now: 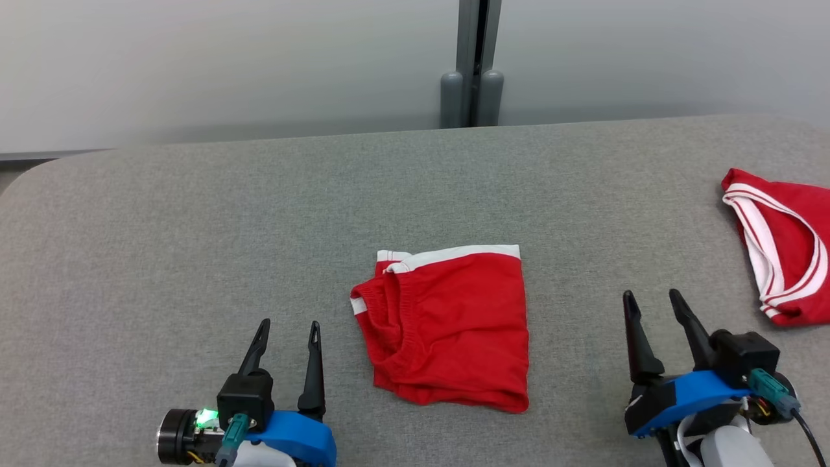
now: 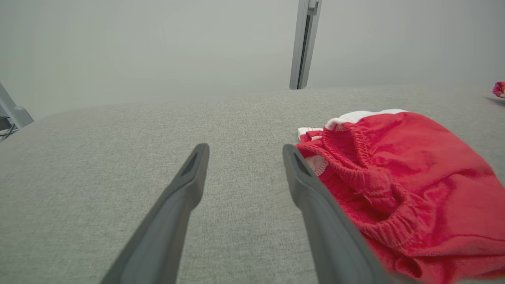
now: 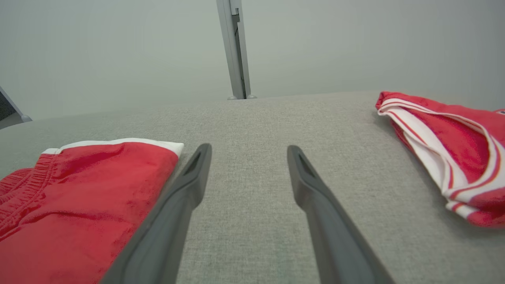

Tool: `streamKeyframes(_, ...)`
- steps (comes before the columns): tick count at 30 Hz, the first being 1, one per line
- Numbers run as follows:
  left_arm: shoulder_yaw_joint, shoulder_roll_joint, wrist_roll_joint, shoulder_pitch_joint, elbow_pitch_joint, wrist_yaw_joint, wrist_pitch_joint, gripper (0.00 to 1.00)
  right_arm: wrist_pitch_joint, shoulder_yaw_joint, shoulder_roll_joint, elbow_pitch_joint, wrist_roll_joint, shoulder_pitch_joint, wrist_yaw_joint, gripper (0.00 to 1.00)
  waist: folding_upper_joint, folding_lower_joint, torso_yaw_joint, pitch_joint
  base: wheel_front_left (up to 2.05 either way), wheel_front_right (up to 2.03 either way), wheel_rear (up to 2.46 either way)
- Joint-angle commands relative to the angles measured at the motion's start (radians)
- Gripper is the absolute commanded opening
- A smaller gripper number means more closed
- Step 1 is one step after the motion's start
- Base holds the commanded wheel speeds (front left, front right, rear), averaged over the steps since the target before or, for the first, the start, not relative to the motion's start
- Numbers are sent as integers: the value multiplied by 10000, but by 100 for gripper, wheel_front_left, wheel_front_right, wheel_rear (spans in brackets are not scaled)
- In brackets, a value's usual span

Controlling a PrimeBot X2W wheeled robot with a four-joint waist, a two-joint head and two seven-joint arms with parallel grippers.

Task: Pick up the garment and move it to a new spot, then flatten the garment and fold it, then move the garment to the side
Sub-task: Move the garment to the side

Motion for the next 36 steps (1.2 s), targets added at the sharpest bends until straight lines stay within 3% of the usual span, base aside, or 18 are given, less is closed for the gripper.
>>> streamKeyframes(1, -26, 4, -64, -149, 8, 81, -20, 100, -48, 142, 19, 84, 52, -215, 0, 100, -1, 0, 145, 133, 0, 0, 0)
streamKeyframes(10, -476, 3, -308, -340, 143, 161, -20, 100, -48, 1450, 9, 1422, 360, -1367, 0, 100, -1, 0, 1183, 651, 0, 0, 0)
streamKeyframes(19, -500, 0, -379, -208, 143, 263, -20, 100, 59, 1785, 11, 4376, 370, -1829, 0, 100, -1, 0, 2001, 901, 0, 0, 0)
streamKeyframes(20, -487, 1, -377, -198, 144, 267, -22, 100, 74, 1916, 45, 4651, 475, -1815, 2, 67, -1, 0, 2017, 909, 0, 0, 0)
streamKeyframes(21, -461, 3, -373, -199, 142, 267, -20, 100, 93, 2023, 62, 4856, 561, -1849, 3, 26, -1, 0, 2014, 917, 0, 0, 0)
streamKeyframes(22, -437, 1, -372, -185, 141, 279, -22, 100, 91, 2042, 67, 4984, 634, -1897, 3, 0, -1, 0, 1981, 917, 0, 0, 0)
streamKeyframes(28, -363, 1, -242, -145, 219, 165, -20, 100, -4, 1664, -56, 4248, 614, -2028, -11, 0, -1, 0, 1188, 740, 0, 0, 0)
streamKeyframes(36, -530, 1, -48, -456, 290, -173, -22, 100, -11, 1816, -17, 3594, 743, -1832, -8, 0, -1, 0, -1084, 634, 0, 0, 0)
